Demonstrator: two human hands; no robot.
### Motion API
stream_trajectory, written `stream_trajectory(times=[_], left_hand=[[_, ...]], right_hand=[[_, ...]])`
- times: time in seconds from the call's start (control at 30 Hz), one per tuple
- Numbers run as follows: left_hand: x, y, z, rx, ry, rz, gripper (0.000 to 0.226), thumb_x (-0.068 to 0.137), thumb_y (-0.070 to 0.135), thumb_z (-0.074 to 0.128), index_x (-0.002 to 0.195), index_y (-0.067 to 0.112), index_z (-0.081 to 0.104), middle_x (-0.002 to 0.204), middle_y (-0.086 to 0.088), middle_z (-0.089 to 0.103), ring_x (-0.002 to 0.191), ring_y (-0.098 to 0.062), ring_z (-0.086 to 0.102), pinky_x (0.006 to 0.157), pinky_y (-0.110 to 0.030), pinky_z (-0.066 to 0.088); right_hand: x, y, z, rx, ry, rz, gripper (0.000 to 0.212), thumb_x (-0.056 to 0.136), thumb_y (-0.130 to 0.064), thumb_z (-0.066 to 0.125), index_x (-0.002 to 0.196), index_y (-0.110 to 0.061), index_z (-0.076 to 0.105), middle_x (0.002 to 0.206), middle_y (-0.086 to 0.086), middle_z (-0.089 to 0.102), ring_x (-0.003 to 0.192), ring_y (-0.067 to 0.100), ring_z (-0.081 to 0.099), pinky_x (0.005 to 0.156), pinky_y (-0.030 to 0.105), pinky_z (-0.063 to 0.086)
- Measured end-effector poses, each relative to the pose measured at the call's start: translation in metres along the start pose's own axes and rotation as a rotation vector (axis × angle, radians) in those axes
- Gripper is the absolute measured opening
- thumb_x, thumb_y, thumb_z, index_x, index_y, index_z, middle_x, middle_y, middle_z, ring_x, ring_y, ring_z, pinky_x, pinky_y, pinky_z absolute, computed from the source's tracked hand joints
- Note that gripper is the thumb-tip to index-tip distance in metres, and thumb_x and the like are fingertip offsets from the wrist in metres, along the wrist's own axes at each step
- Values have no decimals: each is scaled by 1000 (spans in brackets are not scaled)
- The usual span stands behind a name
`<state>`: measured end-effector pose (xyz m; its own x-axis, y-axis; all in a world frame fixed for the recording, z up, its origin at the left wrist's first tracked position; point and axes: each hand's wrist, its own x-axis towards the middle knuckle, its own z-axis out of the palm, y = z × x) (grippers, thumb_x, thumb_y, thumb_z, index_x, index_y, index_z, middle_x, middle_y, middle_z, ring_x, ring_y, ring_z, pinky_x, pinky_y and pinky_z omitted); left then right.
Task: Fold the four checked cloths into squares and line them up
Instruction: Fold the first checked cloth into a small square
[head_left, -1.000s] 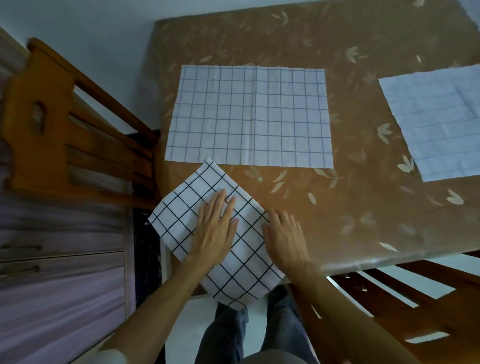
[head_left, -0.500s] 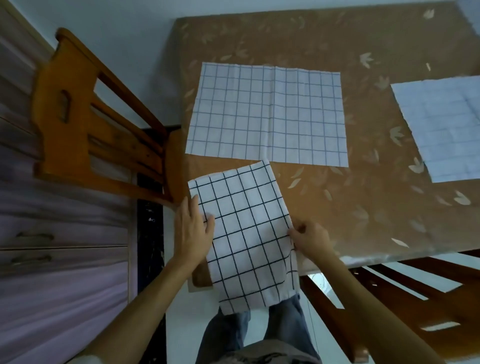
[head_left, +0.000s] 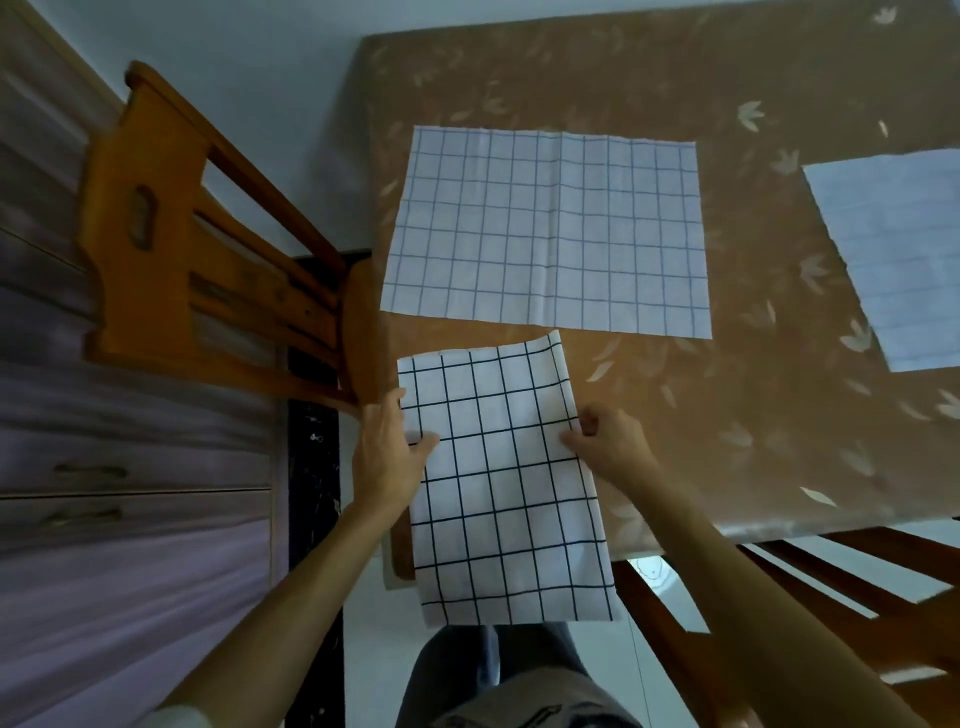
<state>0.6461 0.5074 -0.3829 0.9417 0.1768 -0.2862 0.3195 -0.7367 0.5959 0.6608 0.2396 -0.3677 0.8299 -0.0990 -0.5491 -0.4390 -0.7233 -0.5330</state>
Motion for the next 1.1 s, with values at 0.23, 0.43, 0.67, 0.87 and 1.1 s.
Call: stream_trajectory(times=[0.23,0.43,0.67,0.87,1.1], left_hand=[[23,15,-4,-202,-8,-51,77,81,24,80,145,16,39,128,-7,52,105,-17,56,82,-30,51],[56,37,-6,-286,-28,-117,98,71,27,88,150,19,31,134,-2,47,108,-14,53,83,-26,46],[74,44,-11,-420,-263,-223,96,67,30,91,147,18,38,116,3,65,104,-10,62,81,-22,51],[83,54,-7,-309,-168,-315,50,77,36,84,118,17,63,98,3,64,102,-16,61,73,-21,48],[72,61,-4,-216,-163,-209,60,76,33,84,125,12,58,110,1,60,99,-15,58,69,-19,47]], right_hand=[[36,-3,-22,201,11,-94,33,90,-26,70,68,-9,53,62,-1,47,58,8,43,56,22,35],[50,-1,-45,282,64,-208,32,87,-26,74,63,-17,56,55,-7,44,49,3,40,49,14,34],[58,7,-59,506,-9,-292,16,85,-8,75,70,-10,70,61,18,47,58,8,43,57,11,38],[56,6,-69,576,-149,-234,17,89,-13,72,76,-5,64,58,-8,51,56,-1,50,63,12,46],[55,-16,-71,438,-388,-135,24,83,-36,78,100,-22,69,91,-10,75,90,6,70,80,25,54]])
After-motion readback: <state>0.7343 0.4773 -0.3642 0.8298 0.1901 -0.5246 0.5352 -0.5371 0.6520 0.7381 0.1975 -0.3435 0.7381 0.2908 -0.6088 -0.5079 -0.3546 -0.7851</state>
